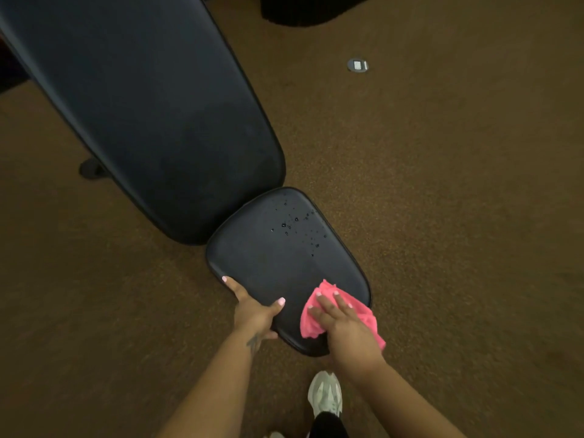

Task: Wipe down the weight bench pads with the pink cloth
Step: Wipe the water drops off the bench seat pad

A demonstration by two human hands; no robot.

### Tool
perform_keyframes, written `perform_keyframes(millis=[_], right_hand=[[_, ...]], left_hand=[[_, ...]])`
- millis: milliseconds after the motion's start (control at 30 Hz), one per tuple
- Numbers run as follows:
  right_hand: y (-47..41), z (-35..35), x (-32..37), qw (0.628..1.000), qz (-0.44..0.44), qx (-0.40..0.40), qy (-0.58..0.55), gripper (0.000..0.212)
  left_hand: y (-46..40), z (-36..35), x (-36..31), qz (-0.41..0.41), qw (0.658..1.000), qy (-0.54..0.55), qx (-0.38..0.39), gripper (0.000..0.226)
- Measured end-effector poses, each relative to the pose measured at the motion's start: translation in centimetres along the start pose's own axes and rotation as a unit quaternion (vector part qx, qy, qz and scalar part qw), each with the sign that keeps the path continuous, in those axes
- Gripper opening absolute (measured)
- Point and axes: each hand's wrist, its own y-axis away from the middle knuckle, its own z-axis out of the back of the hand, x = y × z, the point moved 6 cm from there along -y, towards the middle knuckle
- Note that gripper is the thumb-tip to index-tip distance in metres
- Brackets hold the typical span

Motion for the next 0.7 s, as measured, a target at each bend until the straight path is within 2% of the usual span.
perform_keyframes(millis=[100,233,300,367,433,567,700], right_hand=[[-1.7,0.3,1.5,1.0,-0.005,0.012,-0.005,0.068],[-0.3,-2.0,2.4,0.998,0.048,0.033,0.006,0.07],[1.0,-2.4,1.9,0.997,0.078,0.02,0.012,0.074],[2.1,-1.8,0.4,0.999,0.04,0.0,0.004,0.082],[2.0,-1.0,-1.2,1.0,0.014,-0.027,-0.005,0.08],[-0.4,0.5,-2.4,0.999,-0.038,0.004,-0.022,0.07],[-2.2,0.0,-0.1,0.999,-0.027,0.024,-0.021,0.071]], left_hand=[[0.1,0.0,0.0,-0.004,1.0,-0.001,-0.002,0.124],[0.2,0.0,0.2,0.0,1.0,0.018,-0.005,0.125],[0.2,0.0,0.1,0.002,1.0,0.01,-0.007,0.126],[0.3,0.0,0.0,0.004,1.0,0.002,-0.004,0.125],[0.3,0.0,0.0,0.004,1.0,-0.004,0.001,0.125],[0.4,0.1,0.0,0.005,1.0,-0.023,-0.008,0.125],[0.5,0.2,0.0,0.004,0.999,-0.033,-0.022,0.124]])
